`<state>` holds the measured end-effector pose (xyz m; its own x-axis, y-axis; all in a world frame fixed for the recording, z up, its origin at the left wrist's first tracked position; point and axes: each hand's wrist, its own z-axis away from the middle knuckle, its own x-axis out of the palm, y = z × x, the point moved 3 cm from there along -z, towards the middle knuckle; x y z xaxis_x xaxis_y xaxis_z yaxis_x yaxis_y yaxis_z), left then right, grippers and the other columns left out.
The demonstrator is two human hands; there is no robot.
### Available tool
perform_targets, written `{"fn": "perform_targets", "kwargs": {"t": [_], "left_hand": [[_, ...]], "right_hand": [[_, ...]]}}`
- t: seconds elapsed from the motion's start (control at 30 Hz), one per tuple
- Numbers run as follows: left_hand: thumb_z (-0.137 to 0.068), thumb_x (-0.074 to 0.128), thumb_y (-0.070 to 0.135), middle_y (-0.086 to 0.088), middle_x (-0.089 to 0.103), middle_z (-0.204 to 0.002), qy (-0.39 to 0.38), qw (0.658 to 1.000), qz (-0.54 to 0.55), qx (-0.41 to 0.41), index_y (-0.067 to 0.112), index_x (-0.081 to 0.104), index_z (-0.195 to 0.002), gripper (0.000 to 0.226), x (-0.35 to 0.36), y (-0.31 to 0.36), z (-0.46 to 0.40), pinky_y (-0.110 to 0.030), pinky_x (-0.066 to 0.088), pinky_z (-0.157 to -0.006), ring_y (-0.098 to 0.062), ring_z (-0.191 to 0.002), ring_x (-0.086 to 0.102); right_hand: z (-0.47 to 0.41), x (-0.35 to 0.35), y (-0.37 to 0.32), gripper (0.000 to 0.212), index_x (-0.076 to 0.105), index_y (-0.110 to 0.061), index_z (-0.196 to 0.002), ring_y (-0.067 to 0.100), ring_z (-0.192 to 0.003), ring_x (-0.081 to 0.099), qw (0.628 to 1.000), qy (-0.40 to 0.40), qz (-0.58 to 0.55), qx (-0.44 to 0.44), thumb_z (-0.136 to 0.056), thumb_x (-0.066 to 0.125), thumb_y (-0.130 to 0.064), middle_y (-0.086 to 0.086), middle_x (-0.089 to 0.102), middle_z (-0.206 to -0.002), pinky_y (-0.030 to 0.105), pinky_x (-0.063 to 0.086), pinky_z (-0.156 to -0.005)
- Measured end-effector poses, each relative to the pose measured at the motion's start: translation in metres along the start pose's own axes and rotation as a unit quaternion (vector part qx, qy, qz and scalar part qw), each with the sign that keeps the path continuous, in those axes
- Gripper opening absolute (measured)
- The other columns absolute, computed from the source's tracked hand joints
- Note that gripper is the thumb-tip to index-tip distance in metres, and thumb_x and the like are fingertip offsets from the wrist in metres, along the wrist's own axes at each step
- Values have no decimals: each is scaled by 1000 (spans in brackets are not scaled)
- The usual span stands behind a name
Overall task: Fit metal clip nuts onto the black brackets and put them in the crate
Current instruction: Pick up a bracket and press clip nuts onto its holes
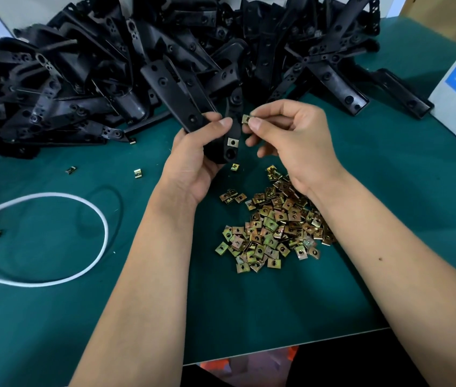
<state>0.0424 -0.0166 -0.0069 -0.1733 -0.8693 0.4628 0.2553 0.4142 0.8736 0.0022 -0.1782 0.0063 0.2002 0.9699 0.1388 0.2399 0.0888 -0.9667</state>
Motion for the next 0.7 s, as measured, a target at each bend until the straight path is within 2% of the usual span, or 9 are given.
{"fn": "perform_targets", "kwargs": {"t": [0.27,0.4,0.7], "left_hand": [[-87,75,8,-3,76,-91,-26,1000,11,4,20,63,-98,20,-1,-2,-2,-34,61,-72,-21,-85,73],[-88,74,10,1,75,-87,-47,999,-14,2,21,63,-96,18,0,-3,-2,-30,58,-67,-16,-79,71],[-87,75,11,-2,74,-94,-61,998,4,-3,18,62,-99,19,-1,-4,-3,-39,57,-86,-23,-95,68]], "right_hand": [[2,-1,-1,7,72,-2,-95,21,-68,72,999,28,-21,26,-90,73,3,14,78,-85,24,52,-52],[3,1,-1,7,73,-5,-91,20,-67,72,999,21,-17,38,-88,75,2,13,76,-80,24,52,-53],[4,1,-3,8,73,-4,-93,15,-67,70,990,16,-101,97,-92,70,3,10,75,-83,20,50,-52]]}}
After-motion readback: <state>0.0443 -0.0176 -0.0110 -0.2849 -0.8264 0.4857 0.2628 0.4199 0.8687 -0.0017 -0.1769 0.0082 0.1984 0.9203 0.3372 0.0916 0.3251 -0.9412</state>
